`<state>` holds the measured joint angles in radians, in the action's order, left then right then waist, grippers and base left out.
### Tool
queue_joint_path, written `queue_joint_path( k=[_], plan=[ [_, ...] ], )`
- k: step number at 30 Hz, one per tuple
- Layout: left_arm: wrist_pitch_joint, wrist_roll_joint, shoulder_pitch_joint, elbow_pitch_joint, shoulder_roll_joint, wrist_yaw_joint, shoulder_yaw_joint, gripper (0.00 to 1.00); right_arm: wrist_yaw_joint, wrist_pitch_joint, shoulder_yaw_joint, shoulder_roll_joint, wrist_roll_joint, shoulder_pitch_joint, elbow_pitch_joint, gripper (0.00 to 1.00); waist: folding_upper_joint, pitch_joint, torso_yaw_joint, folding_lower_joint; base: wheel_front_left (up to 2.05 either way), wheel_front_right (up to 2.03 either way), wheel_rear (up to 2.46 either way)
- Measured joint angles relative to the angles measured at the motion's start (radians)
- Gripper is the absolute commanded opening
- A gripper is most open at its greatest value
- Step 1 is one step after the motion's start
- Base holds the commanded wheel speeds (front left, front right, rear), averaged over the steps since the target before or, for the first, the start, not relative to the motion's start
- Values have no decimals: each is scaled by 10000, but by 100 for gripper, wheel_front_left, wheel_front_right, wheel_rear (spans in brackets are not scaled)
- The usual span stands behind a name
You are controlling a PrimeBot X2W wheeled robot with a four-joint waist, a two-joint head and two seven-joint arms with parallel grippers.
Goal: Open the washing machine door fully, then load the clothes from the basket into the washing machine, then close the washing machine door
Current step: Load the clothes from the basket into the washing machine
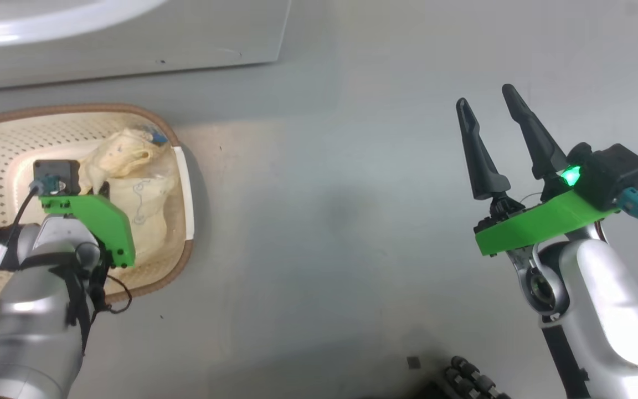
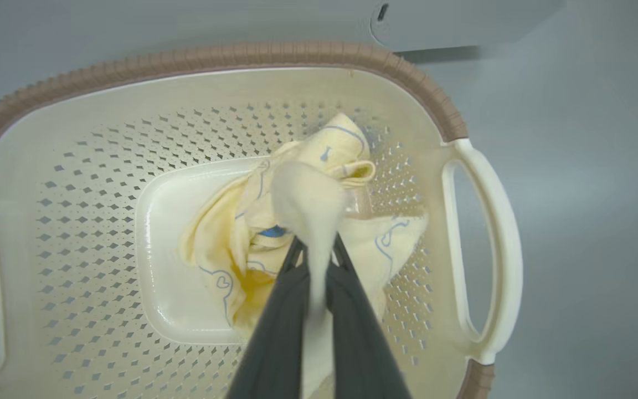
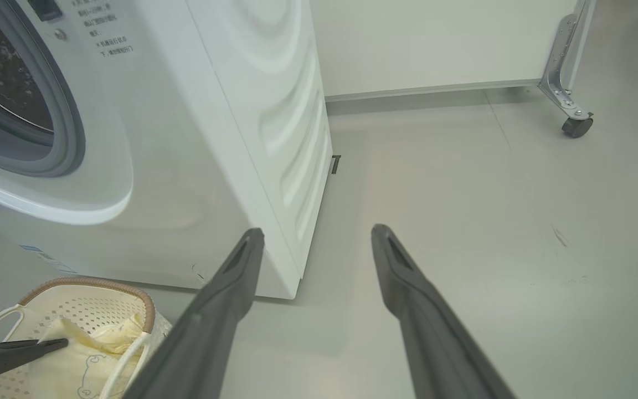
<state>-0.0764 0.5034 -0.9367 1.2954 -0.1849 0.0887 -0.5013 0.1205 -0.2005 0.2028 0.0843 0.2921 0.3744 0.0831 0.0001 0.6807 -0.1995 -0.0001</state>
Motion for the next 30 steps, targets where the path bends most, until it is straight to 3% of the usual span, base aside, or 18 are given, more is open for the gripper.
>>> queue_joint_path(
  k=[8,12,21,30],
  plan=[
    [-1498,-2,589,-128,52,59,-100,0,0,61,-111,40,54,-400,163,100,0,-1469,316,0,0,0,0],
    [-1701,-31,1008,-740,25,-221,-69,0,0,90,-159,42,63,-690,232,100,0,-2131,495,0,0,0,0],
    [-1709,-1028,3279,-5486,-529,-1371,953,0,0,219,-374,33,71,-1200,324,100,0,-3585,939,0,0,0,0],
    [-1710,-1808,5190,-9147,-591,-1776,2123,0,0,280,-616,8,69,-1745,339,100,0,-4656,1276,-1,0,0,0]
  ],
)
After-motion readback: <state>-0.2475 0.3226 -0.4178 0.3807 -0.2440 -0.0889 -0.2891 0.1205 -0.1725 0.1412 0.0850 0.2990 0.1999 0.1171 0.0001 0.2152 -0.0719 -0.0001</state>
